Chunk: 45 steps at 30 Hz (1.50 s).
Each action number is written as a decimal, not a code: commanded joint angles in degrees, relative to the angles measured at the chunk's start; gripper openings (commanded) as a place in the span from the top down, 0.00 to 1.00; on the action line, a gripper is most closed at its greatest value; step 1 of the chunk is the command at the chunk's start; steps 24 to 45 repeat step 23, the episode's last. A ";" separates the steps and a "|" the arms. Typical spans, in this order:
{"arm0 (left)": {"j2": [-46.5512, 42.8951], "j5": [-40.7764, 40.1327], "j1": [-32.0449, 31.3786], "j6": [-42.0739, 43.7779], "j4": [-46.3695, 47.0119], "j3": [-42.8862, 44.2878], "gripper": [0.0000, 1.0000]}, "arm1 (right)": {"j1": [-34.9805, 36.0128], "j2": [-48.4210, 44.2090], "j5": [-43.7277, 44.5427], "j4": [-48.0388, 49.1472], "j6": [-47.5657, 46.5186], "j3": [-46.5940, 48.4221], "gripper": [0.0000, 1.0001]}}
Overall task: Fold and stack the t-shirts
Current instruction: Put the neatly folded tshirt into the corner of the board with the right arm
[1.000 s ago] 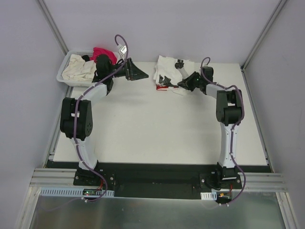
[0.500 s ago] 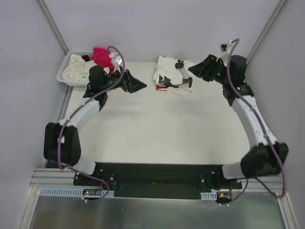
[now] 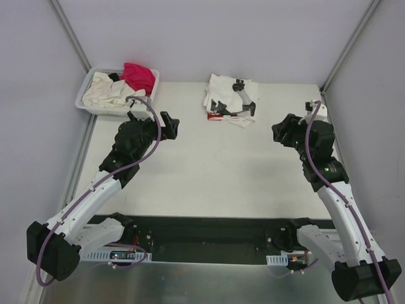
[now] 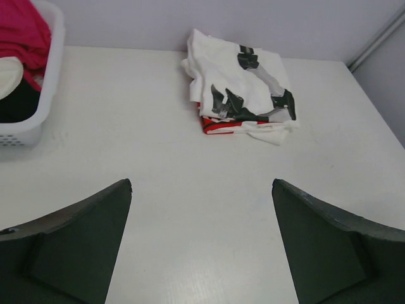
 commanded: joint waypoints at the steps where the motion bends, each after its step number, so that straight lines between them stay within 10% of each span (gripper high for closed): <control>1: -4.36 -9.09 -0.99 1.95 -2.25 -3.32 0.08 | 0.60 -3.10 3.10 1.09 -1.79 0.64 0.44; 45: -14.12 -8.21 -1.16 5.55 -2.07 -7.19 0.06 | 1.13 -4.94 6.34 1.00 -1.80 -0.42 0.50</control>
